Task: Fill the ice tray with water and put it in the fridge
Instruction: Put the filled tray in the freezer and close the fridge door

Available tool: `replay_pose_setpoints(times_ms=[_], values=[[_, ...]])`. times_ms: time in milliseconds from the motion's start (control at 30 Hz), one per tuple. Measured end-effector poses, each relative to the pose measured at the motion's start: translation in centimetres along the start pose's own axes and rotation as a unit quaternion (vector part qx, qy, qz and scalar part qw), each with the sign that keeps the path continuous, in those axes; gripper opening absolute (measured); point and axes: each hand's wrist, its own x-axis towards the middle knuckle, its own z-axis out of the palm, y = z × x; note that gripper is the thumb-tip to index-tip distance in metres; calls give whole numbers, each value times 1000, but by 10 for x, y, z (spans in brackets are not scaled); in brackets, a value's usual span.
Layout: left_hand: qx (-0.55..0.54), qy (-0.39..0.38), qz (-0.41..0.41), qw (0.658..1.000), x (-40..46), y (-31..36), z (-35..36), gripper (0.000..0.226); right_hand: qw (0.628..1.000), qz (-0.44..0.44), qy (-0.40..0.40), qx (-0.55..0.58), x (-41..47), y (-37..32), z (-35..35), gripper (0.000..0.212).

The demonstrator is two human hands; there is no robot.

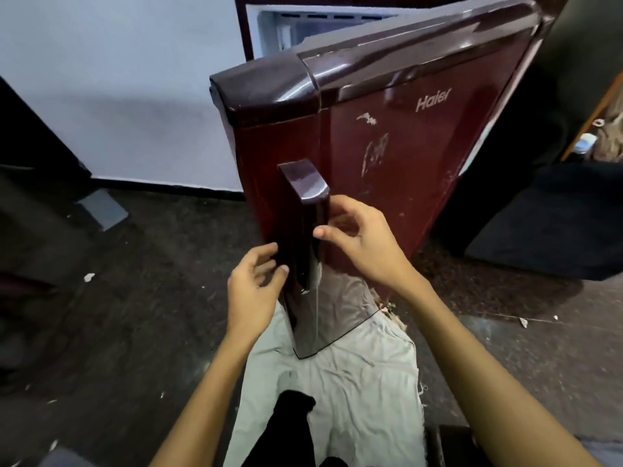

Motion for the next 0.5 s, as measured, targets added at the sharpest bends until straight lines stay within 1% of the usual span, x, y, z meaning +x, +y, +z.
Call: replay_pose_setpoints(times_ms=[67,133,200,267,367,500], values=[[6,-38,-14,999,20,-3,1,38,1000,-3,-28,-13,25,4,6,42],[8,-79,-17,997,46,-8,3,40,999,-12,-43,-12,48,4,13,38],[5,-111,-9,994,72,-12,3,36,999,-16,-48,1,69,4,21,33],[-4,-115,-2,993,100,-18,-1,31,999,-15,-51,12,89,6,29,32],[-6,-115,1,993,133,-23,-7,32,999,-5,-52,17,116,12,41,33],[-8,-116,2,993,180,-30,-13,28,1000,4,-24,8,156,20,55,33]])
